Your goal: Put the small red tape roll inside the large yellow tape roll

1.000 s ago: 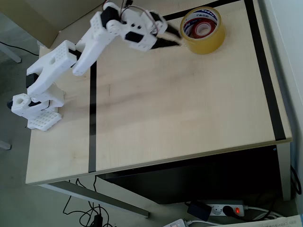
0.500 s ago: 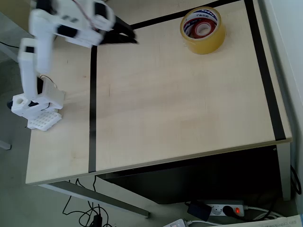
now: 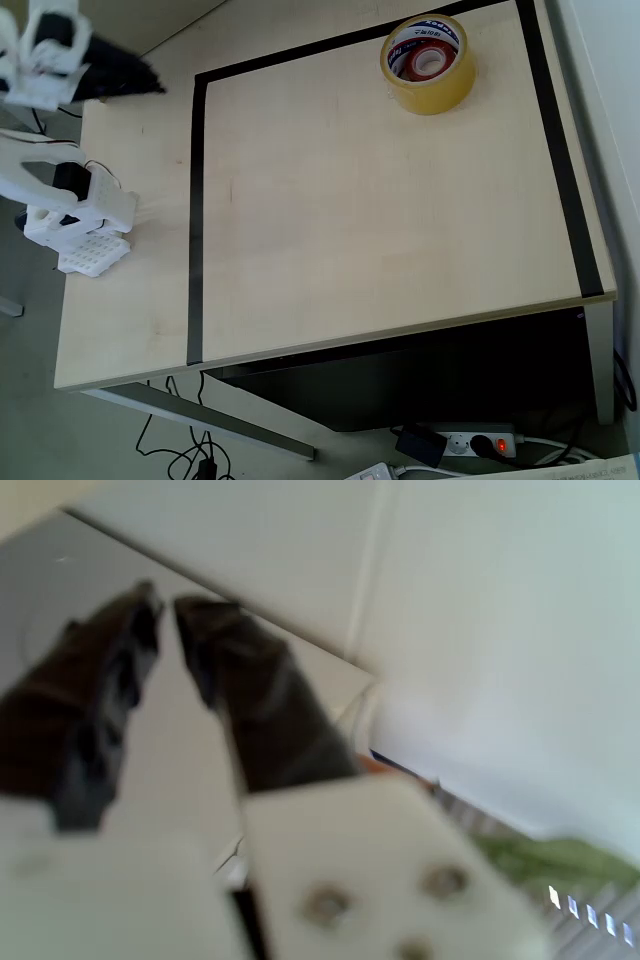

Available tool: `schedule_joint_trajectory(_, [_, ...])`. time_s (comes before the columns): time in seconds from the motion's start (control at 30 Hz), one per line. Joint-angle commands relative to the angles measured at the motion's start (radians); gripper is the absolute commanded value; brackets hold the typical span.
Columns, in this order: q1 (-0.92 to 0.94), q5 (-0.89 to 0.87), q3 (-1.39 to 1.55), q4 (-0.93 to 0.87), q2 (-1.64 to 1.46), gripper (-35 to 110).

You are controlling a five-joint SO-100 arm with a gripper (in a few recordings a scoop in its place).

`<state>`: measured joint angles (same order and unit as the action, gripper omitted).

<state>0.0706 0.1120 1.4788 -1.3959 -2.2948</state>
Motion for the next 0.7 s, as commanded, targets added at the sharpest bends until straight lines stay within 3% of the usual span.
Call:
schedule_joint_trajectory(0.0, [0.015, -0.015, 0.595, 0.202, -0.442, 0])
schedule_joint_trajectory(0.3, [0.015, -0.026, 1.141, 0.259, -0.842, 0])
schedule_joint_trajectory(0.67, [0.008, -0.066, 1.456, 0.198, -1.039, 0])
